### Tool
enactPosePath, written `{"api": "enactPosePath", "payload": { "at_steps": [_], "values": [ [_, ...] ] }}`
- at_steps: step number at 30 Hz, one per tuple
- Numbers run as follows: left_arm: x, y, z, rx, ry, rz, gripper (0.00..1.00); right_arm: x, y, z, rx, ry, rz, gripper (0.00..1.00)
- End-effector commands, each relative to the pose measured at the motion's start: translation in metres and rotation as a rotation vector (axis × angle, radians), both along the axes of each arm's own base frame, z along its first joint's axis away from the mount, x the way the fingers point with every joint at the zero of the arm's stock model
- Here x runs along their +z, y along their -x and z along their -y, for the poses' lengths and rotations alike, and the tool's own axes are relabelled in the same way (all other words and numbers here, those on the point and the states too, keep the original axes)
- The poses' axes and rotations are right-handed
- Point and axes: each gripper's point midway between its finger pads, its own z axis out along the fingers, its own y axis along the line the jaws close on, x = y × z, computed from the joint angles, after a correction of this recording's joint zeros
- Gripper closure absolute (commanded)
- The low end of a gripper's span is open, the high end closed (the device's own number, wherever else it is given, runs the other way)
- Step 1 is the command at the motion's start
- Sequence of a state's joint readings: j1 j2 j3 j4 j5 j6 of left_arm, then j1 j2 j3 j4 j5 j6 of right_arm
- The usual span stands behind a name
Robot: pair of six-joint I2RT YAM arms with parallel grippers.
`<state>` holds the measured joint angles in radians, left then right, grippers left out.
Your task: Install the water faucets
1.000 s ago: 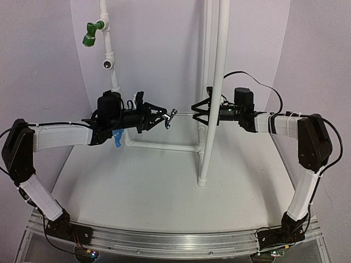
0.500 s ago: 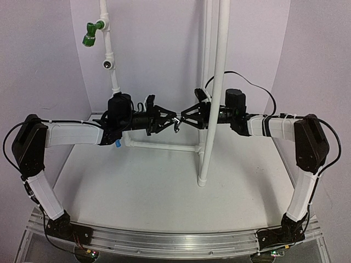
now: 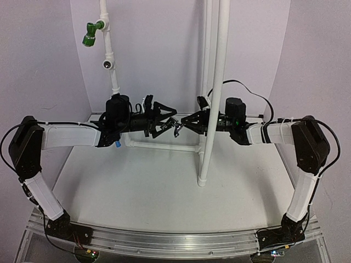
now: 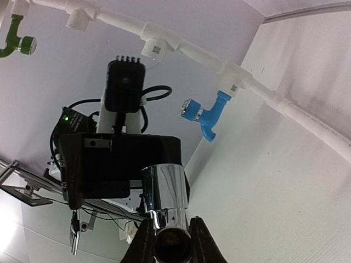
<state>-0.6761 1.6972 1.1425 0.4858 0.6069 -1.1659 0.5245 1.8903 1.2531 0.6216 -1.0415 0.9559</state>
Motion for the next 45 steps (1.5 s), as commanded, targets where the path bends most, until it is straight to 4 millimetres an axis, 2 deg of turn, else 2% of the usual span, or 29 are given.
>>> {"api": "enactPosePath", "payload": {
  "at_steps": [1,3,6,11,15,19,20,22,23,26,30,38,40,45],
  "values": [
    [0.042,0.012,-0.019,0.067,0.036,0.172,0.07,0.031,-0.012,0.011,-0.155,-0.091,-0.014,1.00],
    [0.040,0.016,-0.015,0.045,0.064,0.174,0.07,0.038,-0.012,0.013,-0.169,-0.133,-0.050,1.00],
    [0.035,0.020,-0.002,-0.004,0.086,0.167,0.14,0.046,-0.010,0.015,-0.172,-0.184,-0.090,1.00],
    [0.036,0.024,0.016,-0.069,0.114,0.159,0.41,0.057,-0.004,0.015,-0.165,-0.221,-0.095,1.00],
    [0.040,0.027,0.019,-0.089,0.135,0.172,0.52,0.059,-0.001,0.015,-0.163,-0.223,-0.094,1.00],
    [0.039,0.026,0.022,-0.086,0.125,0.166,0.51,0.058,0.002,0.012,-0.158,-0.224,-0.096,1.00],
    [0.036,0.023,0.022,-0.072,0.113,0.156,0.48,0.060,0.003,0.012,-0.160,-0.227,-0.093,1.00],
    [0.028,0.018,0.018,-0.030,0.077,0.140,0.26,0.064,0.003,0.014,-0.167,-0.234,-0.087,1.00],
    [0.024,0.018,0.016,-0.014,0.059,0.138,0.21,0.067,0.004,0.014,-0.169,-0.238,-0.080,1.00],
    [0.019,0.016,0.009,0.026,0.026,0.139,0.16,0.075,0.006,0.014,-0.161,-0.248,-0.069,1.00],
    [0.021,0.015,0.012,0.014,0.038,0.141,0.22,0.078,0.009,0.012,-0.152,-0.252,-0.062,1.00],
    [0.034,0.015,0.022,-0.032,0.087,0.149,0.57,0.070,0.011,0.006,-0.149,-0.242,-0.074,1.00],
    [0.034,0.015,0.021,-0.029,0.091,0.147,0.60,0.070,0.012,0.006,-0.152,-0.242,-0.072,1.00],
    [0.034,0.014,0.020,-0.017,0.094,0.143,0.57,0.069,0.015,0.004,-0.144,-0.241,-0.076,1.00]
  ]
}}
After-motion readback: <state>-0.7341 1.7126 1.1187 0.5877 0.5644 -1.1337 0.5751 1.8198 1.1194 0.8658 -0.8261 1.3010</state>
